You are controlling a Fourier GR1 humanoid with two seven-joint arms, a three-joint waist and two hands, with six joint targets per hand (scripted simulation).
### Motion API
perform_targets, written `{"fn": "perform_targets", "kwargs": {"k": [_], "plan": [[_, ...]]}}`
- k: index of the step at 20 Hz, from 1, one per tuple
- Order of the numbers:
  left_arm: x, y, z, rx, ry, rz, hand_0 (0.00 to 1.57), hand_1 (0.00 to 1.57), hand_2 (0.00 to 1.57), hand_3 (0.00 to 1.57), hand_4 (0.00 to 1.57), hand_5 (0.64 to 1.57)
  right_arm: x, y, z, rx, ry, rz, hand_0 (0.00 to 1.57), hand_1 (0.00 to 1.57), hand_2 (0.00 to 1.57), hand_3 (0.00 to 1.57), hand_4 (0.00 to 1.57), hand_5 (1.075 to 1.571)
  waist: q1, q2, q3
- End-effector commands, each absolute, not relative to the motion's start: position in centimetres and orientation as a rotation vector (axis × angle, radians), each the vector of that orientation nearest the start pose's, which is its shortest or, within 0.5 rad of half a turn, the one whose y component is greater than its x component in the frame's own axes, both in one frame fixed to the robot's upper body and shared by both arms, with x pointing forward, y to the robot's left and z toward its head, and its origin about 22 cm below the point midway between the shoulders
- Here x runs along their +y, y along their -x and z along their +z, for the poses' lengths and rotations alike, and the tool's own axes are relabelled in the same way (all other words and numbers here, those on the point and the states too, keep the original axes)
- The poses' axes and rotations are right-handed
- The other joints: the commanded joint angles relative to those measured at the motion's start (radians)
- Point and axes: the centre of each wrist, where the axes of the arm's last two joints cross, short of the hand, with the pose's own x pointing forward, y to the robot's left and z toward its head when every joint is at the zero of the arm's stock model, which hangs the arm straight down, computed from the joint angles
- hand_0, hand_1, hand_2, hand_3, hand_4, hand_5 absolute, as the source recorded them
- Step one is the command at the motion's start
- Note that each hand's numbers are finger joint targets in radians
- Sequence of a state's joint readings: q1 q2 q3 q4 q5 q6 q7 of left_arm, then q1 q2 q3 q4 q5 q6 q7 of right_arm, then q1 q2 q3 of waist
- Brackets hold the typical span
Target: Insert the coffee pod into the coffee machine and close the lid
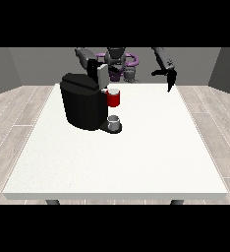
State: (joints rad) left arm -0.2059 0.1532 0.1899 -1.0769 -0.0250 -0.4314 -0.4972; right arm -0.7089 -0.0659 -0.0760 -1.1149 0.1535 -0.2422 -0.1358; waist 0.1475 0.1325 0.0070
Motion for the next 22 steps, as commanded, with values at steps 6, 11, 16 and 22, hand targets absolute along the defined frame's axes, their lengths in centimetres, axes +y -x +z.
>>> {"fn": "perform_targets", "kwargs": {"k": [6,11,16,22], "plan": [[30.0,-29.9,-4.3,-1.757,0.267,-0.273,0.0,0.0,0.0,0.0,0.36,1.571,-12.9,-39.3,14.5,-2.023,0.288,0.325,0.0,0.0,0.0,0.0,0.37,1.571,0.081,0.047,-0.0088],[29.1,-29.9,-4.6,-1.772,0.322,-0.291,0.0,0.0,0.0,0.0,0.36,1.571,-11.7,-39.3,16.5,-2.071,0.275,0.345,0.0,0.0,0.0,0.0,0.37,1.571,0.11,0.061,-0.0081],[28.9,-30.0,-4.5,-1.746,0.334,-0.256,0.0,0.0,0.0,0.0,0.39,1.571,-9.8,-39.7,15.9,-2.068,0.224,0.433,0.0,0.0,0.0,0.0,0.38,1.571,0.102,0.031,-0.0073],[27.8,-28.2,-7.3,-1.721,0.312,-0.234,0.0,0.0,0.0,0.0,0.17,1.571,-7.3,-37.3,11.5,-2.018,0.077,0.539,0.0,0.0,0.0,0.0,0.49,1.571,0.061,-0.009,-0.0073]]}}
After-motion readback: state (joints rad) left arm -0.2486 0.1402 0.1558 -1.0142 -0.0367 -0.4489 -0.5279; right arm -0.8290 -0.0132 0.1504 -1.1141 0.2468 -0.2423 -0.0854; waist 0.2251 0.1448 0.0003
